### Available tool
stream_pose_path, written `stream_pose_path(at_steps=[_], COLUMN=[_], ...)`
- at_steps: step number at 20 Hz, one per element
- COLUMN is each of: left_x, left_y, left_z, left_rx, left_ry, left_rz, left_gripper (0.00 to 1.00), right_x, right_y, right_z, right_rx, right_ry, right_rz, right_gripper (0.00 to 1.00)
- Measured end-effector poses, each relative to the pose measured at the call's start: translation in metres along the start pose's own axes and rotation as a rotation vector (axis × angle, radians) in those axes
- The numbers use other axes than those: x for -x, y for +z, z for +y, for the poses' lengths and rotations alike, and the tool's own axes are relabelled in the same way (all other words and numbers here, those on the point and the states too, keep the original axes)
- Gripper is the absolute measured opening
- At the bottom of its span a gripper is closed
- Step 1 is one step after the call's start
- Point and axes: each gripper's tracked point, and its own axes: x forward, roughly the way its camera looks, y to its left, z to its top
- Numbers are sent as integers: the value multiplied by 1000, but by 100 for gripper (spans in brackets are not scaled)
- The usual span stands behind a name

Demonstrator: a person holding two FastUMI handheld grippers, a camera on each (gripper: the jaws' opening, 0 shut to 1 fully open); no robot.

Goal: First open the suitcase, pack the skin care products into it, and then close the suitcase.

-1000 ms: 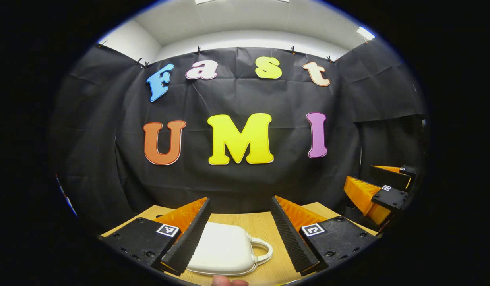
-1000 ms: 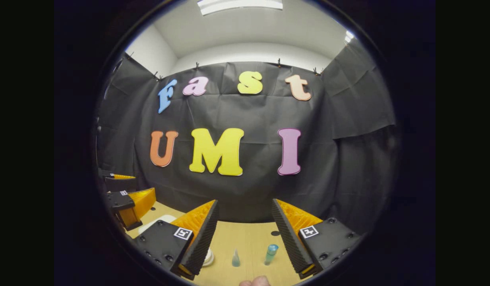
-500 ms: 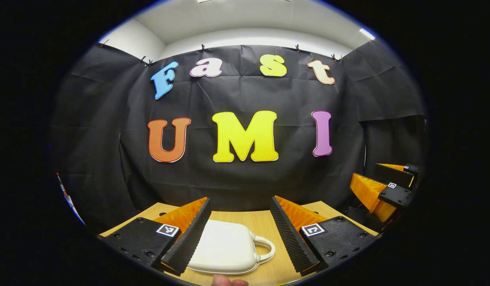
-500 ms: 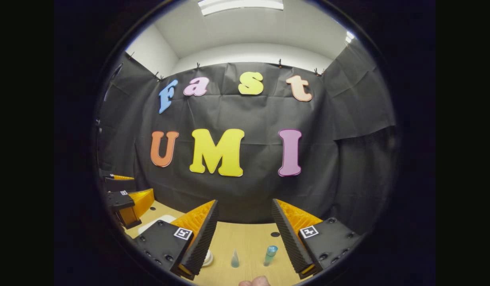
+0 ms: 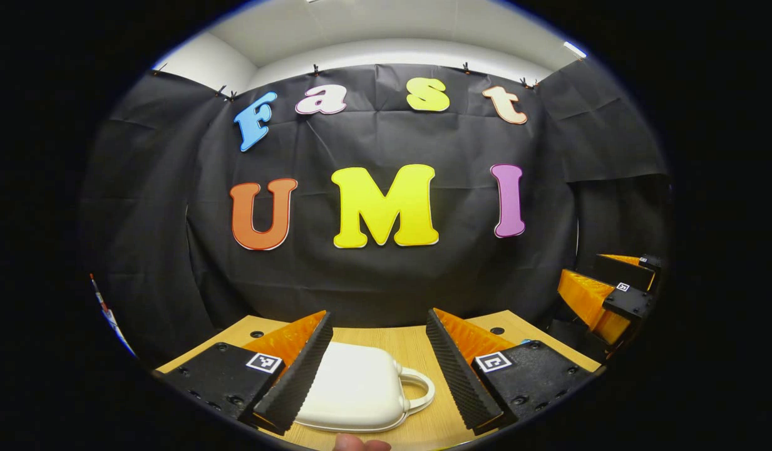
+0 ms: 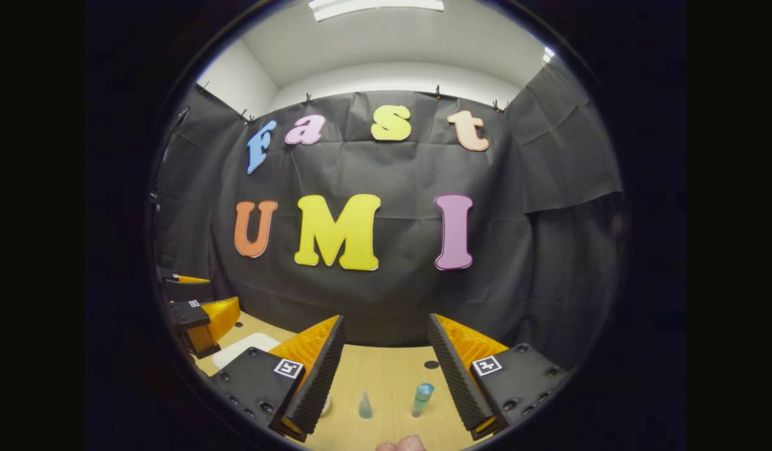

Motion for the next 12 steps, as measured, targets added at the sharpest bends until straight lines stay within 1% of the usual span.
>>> stream_pose_path(at_steps=[4,6,8,9,10,11,12], left_x=[-6,-8,-11,-13,-18,-21,-22], left_y=[-21,-33,-47,-55,-64,-76,-89], left_z=[-7,-13,-22,-25,-29,-37,-43], left_rx=[-54,-104,-177,-220,-263,-304,-343], left_ry=[-24,-41,-60,-70,-81,-102,-123], left_rz=[40,64,88,105,117,144,166], left_gripper=[96,96,96,99,99,98,99], right_x=[0,0,1,1,2,2,2], right_y=[-13,-22,-31,-35,-39,-43,-49], right_z=[-12,-23,-36,-43,-50,-58,-66], right_rx=[10,12,7,3,0,3,9], right_ry=[-10,-18,-39,-49,-59,-69,-80], right_rz=[20,33,50,59,66,75,85], right_gripper=[79,79,80,79,80,77,77])
